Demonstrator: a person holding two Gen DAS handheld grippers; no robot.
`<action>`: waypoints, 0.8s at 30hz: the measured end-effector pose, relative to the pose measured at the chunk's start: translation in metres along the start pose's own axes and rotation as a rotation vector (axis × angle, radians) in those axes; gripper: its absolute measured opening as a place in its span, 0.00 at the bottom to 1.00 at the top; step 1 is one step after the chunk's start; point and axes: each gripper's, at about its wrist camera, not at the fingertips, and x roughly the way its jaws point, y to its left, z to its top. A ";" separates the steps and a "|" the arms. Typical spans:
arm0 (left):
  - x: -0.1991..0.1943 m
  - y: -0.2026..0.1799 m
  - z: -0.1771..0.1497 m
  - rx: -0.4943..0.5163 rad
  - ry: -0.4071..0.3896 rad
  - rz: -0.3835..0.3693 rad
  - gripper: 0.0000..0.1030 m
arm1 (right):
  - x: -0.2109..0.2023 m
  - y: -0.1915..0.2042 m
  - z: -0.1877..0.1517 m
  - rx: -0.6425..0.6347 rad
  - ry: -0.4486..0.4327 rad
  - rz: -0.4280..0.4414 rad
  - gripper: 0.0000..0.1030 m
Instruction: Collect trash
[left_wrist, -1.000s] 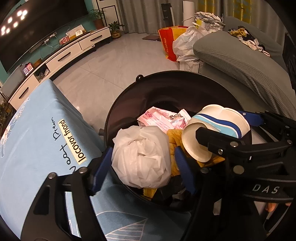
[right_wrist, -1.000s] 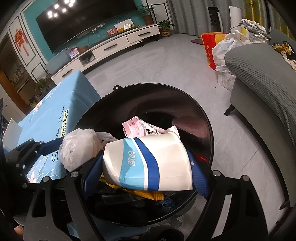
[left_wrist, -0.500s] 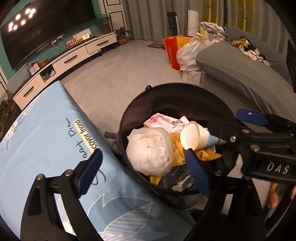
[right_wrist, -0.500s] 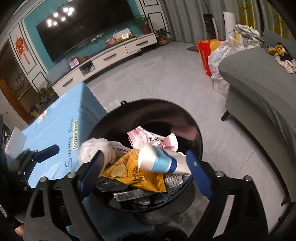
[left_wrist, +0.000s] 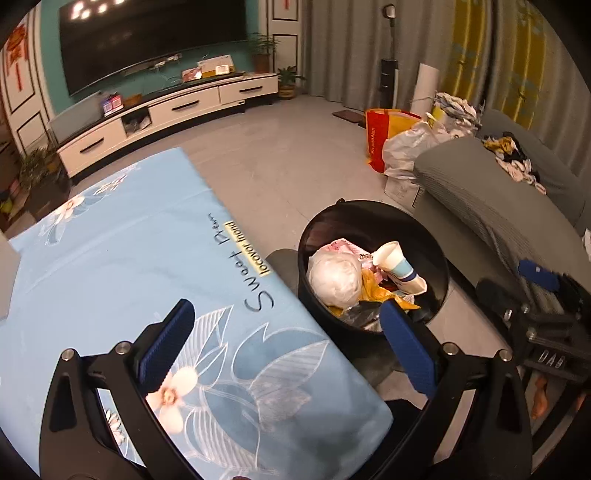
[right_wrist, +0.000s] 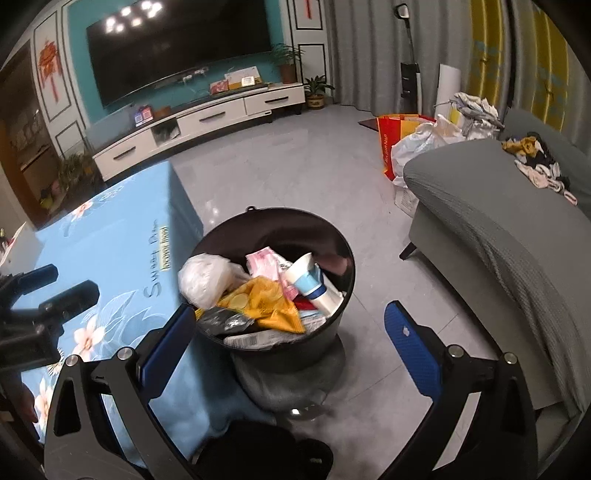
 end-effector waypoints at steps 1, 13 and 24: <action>-0.006 0.001 -0.001 -0.012 0.018 0.000 0.97 | -0.007 0.004 0.000 -0.005 -0.005 -0.001 0.97; -0.065 0.000 -0.009 -0.028 0.000 0.102 0.97 | -0.048 0.034 -0.007 -0.109 -0.028 0.000 0.97; -0.087 -0.002 -0.012 -0.045 -0.042 0.091 0.97 | -0.061 0.030 -0.006 -0.090 -0.039 -0.002 0.97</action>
